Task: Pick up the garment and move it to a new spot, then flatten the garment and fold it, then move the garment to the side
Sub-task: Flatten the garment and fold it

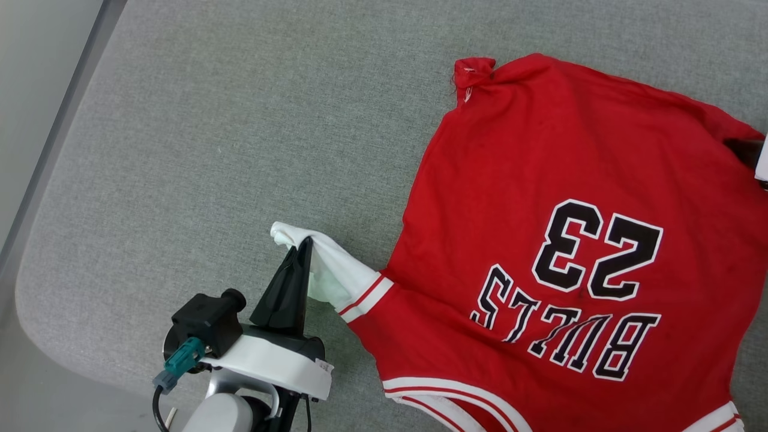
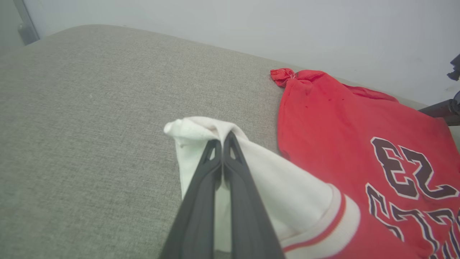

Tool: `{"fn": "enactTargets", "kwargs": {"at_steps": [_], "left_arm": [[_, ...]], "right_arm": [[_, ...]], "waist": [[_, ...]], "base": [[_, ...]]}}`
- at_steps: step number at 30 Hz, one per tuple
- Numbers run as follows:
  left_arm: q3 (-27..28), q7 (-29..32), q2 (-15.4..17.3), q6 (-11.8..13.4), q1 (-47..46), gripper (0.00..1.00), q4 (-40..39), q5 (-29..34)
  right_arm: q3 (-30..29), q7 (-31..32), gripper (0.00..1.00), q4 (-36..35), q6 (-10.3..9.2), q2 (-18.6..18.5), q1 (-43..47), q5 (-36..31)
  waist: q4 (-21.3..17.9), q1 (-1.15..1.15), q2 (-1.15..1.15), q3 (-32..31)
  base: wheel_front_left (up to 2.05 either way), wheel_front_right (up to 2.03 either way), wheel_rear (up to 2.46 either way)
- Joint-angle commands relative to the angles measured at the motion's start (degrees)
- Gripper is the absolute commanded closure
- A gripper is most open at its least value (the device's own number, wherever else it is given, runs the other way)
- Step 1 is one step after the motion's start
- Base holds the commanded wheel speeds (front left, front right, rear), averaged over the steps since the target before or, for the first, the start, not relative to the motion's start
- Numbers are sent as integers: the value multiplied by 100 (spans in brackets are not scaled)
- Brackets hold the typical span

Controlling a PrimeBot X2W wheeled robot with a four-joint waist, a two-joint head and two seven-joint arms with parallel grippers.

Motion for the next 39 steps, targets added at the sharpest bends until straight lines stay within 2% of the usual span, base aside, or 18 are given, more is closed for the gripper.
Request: {"fn": "enactTargets", "kwargs": {"at_steps": [1, 7, 13, 19, 23, 29, 34, 39], "left_arm": [[21, -35, -8, 3, -75, 100, 24, -7], [31, -41, 41, 16, -19, 100, 114, -44], [125, 18, 156, 107, 171, 100, 195, -105], [262, 130, 294, 245, 480, 100, 273, -186], [322, 240, 395, 343, 709, 100, 301, -246], [361, 434, 524, 399, 970, 100, 330, -310], [360, 589, 620, 448, 1200, 100, 384, -373], [318, 747, 686, 459, 1362, 100, 420, -420]], "right_arm": [[-2, 358, 100, 507, -7, 231, 532, 36], [-13, 177, 100, 221, -4, 98, 296, 32], [190, -65, 100, -386, -6, -245, 319, 140], [375, -167, 100, -1225, -5, -491, 1191, 489], [205, -191, 100, -1907, -6, -531, 2104, 725], [-325, -145, 100, -2997, -5, -194, 3805, 832], [-690, -255, 100, -3717, -5, 414, 5136, 947], [-891, -377, 100, -4104, -5, 1016, 6344, 850]], "waist": [[6, 0, 0, -15], [-18, 0, 0, -204], [-166, 0, 0, -589], [-471, 0, 0, -1103], [-693, 0, 0, -1453], [-1009, 0, 0, -1890], [-1299, 0, 0, -2179], [-1476, 0, 0, -2392]], "base": [[0, 0, 0], [0, 0, 0], [0, 0, 0], [0, 0, 0], [0, 0, 0], [0, 0, 0], [0, 0, 0], [0, 0, 0]]}}
